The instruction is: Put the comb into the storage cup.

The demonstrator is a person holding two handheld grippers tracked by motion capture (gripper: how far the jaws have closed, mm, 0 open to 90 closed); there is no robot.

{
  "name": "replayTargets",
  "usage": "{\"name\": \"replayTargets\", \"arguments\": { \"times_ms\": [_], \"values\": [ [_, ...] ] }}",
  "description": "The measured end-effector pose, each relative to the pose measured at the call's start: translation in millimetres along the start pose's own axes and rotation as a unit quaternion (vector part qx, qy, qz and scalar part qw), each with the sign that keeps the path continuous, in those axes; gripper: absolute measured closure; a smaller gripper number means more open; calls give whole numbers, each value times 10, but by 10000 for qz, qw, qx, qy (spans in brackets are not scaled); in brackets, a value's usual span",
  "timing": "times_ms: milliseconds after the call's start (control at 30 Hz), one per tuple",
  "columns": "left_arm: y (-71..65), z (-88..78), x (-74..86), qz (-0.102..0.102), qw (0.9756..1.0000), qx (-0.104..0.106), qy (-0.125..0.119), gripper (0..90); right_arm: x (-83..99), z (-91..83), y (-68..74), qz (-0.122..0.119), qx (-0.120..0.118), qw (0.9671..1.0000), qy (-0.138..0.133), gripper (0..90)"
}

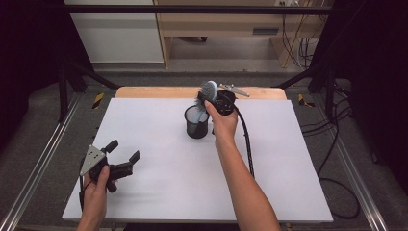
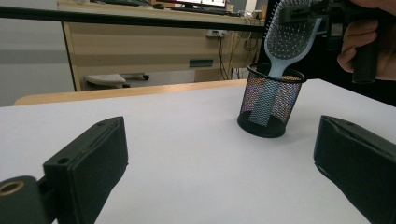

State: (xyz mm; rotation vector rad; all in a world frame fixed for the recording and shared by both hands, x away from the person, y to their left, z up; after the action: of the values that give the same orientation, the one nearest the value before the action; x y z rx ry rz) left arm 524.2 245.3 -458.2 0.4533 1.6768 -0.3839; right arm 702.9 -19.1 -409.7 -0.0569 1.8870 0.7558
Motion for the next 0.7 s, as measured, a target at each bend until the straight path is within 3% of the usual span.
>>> {"name": "replayTargets", "arguments": {
  "times_ms": [700],
  "values": [
    [-8,5,-1,3,10000,28,-5,32,7,-29,-129,127,122,9998,76,459]
  ]
}}
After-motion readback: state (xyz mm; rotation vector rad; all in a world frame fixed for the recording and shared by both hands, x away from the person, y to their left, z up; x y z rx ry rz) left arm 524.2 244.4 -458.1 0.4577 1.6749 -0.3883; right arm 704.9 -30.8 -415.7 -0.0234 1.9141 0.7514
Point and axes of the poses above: each handheld gripper's, and its own axes: z roughly forward along the jaws, x roughly out of its underside, y roughly to its left, the point moved 10 cm from there along z, roughly forward along the jaws, and after that the axes turned 5 degrees about z, right-handed, at the moved point
